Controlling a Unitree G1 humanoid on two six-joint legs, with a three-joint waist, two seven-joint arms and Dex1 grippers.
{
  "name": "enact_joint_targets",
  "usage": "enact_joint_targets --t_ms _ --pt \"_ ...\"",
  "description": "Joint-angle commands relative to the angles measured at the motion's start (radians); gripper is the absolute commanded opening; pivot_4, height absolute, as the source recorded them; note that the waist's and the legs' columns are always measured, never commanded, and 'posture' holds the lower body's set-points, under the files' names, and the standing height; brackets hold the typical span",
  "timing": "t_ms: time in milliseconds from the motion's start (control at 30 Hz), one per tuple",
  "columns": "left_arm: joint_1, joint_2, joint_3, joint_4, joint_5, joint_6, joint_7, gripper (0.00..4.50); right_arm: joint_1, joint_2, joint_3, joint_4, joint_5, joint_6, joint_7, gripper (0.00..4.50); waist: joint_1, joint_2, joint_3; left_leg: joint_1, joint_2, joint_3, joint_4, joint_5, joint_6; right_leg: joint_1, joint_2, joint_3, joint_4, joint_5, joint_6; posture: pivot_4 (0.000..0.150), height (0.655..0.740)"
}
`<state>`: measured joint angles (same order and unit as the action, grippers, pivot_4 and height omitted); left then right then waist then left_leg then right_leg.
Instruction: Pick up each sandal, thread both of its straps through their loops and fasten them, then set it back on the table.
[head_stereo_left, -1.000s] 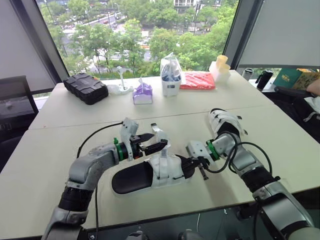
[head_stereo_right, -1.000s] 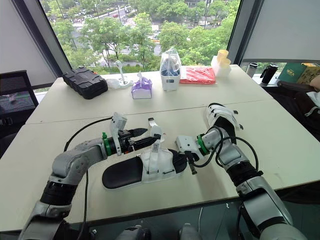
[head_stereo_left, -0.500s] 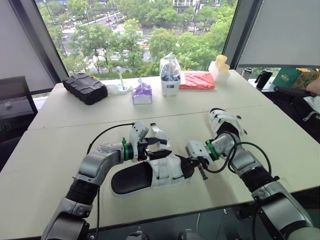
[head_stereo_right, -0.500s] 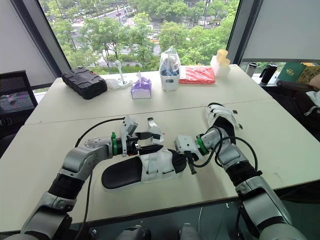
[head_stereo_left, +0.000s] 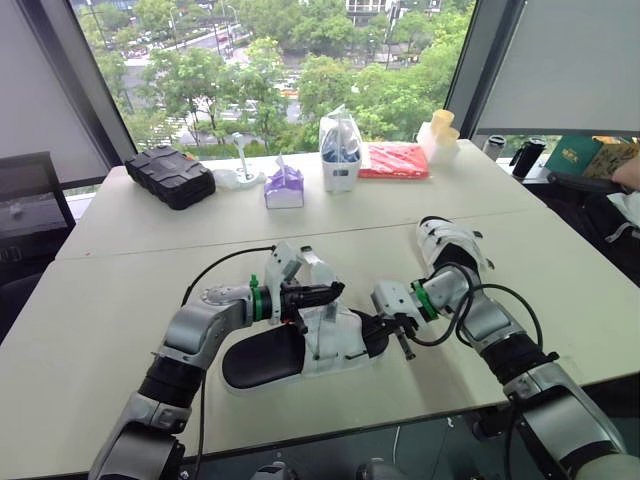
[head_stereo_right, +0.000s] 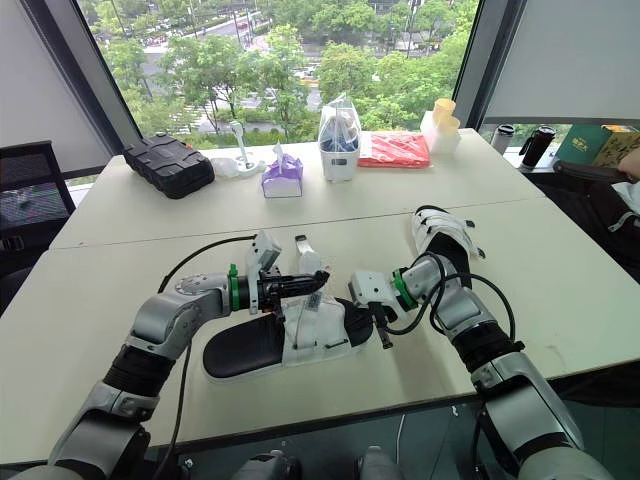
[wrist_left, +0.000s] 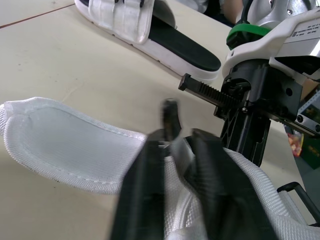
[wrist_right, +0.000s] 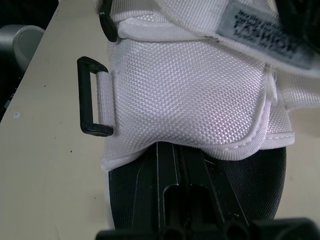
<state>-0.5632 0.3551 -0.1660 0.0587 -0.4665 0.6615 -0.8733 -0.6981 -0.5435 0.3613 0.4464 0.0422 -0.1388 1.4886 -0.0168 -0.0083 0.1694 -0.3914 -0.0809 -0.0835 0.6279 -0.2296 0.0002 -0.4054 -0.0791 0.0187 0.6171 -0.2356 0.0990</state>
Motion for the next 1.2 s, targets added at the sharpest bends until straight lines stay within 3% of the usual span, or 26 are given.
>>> enact_joint_targets --t_ms 33,133,267,500,800,1200 --pt "0.009 0.012 0.053 -0.057 -0.026 -0.002 0.002 0.04 0.006 -0.001 0.019 0.013 -0.037 0.004 -0.019 0.0 0.0 0.0 0.0 0.0 0.0 0.0 0.0 0.0 0.0 0.0 0.0 0.0 0.0 0.0 0.0 0.15 0.74" --pt "0.031 0.013 0.1 -0.096 -0.068 0.006 -0.001 0.04 0.007 -0.002 0.02 0.012 -0.037 0.002 -0.015 0.0 0.0 0.0 0.0 0.0 0.0 0.0 0.0 0.0 0.0 0.0 0.0 0.0 0.0 0.0 0.0 0.15 0.74" --pt "0.068 0.007 0.225 -0.169 -0.215 0.077 0.012 0.04 0.007 -0.002 0.026 0.017 -0.043 -0.008 -0.011 0.0 0.0 0.0 0.0 0.0 0.0 0.0 0.0 0.0 0.0 0.0 0.0 0.0 0.0 0.0 0.0 0.15 0.74" --pt "0.116 0.003 0.3 -0.239 -0.311 0.116 0.061 0.04 0.013 -0.003 0.032 0.011 -0.043 -0.008 -0.004 0.0 -0.001 0.0 0.0 0.0 0.0 0.0 0.0 0.0 0.0 0.0 0.0 0.0 0.0 0.0 0.0 0.15 0.74" --pt "0.203 -0.037 0.261 -0.137 -0.219 -0.024 0.091 0.04 0.013 -0.009 0.035 0.004 -0.041 -0.006 0.005 0.0 0.004 0.0 0.0 0.0 0.0 0.0 0.0 0.0 0.0 0.0 0.0 0.0 0.0 0.0 0.0 0.15 0.74" --pt "0.178 -0.086 0.233 0.011 -0.146 -0.117 0.082 0.04 0.021 -0.017 0.034 -0.012 -0.042 0.005 0.003 0.0 0.004 0.0 0.0 0.0 0.0 0.0 0.0 0.0 -0.001 0.0 0.0 0.0 0.0 0.0 0.0 0.15 0.74"
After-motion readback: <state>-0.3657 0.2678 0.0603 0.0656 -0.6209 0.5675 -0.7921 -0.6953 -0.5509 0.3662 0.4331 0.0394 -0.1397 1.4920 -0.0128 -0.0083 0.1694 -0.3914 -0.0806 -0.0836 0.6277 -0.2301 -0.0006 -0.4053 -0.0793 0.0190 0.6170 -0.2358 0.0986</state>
